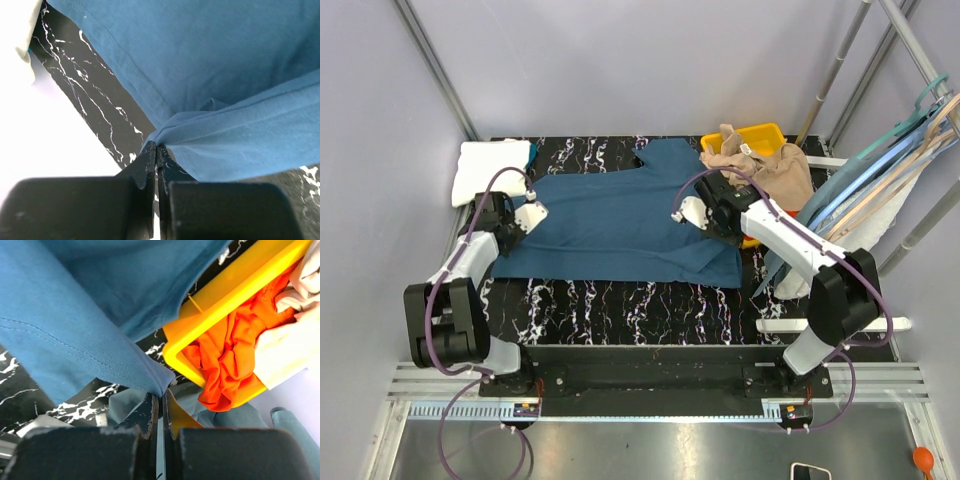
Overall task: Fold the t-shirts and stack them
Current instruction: Fold the tshirt
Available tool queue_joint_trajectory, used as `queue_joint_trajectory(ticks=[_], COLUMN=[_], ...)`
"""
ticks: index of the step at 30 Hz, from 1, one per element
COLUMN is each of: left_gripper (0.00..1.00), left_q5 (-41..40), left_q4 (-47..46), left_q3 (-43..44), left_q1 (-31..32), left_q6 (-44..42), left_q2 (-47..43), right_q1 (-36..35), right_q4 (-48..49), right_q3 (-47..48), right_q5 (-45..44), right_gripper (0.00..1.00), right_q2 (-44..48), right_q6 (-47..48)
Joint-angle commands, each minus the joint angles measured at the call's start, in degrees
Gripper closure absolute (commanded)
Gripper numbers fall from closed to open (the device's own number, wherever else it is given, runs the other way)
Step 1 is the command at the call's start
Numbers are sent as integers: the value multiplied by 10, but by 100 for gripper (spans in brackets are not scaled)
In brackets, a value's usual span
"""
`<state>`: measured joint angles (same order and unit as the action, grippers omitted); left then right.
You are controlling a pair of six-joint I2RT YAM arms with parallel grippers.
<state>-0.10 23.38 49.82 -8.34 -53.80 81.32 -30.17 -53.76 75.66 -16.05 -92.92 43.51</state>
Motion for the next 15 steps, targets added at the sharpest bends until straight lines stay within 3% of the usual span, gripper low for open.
queue_joint_trajectory(ticks=[1, 15], left_gripper=[100, 100], left_q5=[-3, -3], left_q4=[-43, -53], left_q3=[28, 28], left_q1=[-5, -6], left_q6=[-5, -5], left_q2=[23, 38], right_q1=[14, 20], right_q4=[12, 26], right_q3=[37, 116], right_q5=[-17, -30], right_gripper=[100, 100], right_q2=[-16, -91], right_q6=[30, 26])
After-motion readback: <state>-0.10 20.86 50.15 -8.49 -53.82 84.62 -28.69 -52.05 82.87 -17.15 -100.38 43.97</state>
